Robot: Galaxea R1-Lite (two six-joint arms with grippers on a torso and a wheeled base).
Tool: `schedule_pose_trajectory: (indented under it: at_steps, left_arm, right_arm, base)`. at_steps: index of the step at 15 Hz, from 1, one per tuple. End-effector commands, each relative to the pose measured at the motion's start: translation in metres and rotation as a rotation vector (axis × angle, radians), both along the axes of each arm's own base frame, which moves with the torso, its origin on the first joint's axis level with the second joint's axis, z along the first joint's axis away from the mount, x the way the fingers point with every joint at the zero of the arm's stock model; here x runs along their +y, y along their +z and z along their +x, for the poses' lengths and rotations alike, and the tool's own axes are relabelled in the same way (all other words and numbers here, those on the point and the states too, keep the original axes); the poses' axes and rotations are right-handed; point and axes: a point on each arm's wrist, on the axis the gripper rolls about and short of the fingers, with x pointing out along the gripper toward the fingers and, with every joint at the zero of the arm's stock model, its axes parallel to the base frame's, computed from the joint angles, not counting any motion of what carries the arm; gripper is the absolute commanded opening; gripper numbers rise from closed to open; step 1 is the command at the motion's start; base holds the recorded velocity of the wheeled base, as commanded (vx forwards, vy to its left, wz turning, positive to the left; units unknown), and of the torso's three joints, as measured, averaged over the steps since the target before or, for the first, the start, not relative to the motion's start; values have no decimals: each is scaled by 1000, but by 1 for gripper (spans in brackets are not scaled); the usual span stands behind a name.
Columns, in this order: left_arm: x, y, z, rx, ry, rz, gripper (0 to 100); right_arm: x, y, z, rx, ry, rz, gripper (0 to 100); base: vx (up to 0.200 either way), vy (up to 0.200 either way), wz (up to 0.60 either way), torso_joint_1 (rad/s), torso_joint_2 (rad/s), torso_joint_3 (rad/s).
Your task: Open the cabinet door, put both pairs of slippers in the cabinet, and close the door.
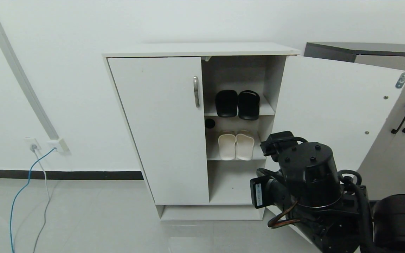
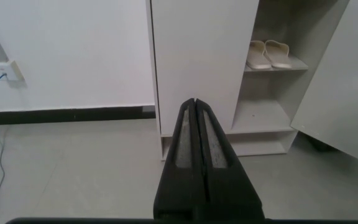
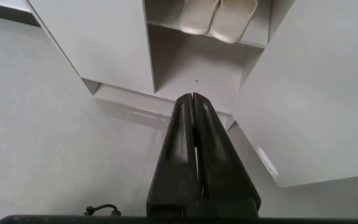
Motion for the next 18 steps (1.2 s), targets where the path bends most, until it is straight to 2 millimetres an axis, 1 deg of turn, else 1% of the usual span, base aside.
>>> schedule_pose_trajectory:
  at_steps: [1,3,7,13,18]
  left_arm:
    - [0,0,0,-1,0,0,0]
    - [0,0,0,1,0,0,0]
    - [0,0,0,-1,0,0,0]
    - [0,0,0,1,0,0,0]
    - [0,0,0,2,0,0,0]
  right_arm:
    - [1,-1,0,2,0,-3,0]
    - [0,-2,1,4,-1,-7,0]
    - [1,-5,3,9,-8,-13,0]
    - [1,-5,3,10,-9,-15,0]
    - [0,-6,3,11,-9,-19,0]
  base:
    - [0,0,0,-2,-110,-115]
    - [0,0,0,17,-207,-288]
    - [0,0,0,47,-447,-354]
    - [0,0,0,111,-455,-346]
    - [0,0,0,158,-484,-327]
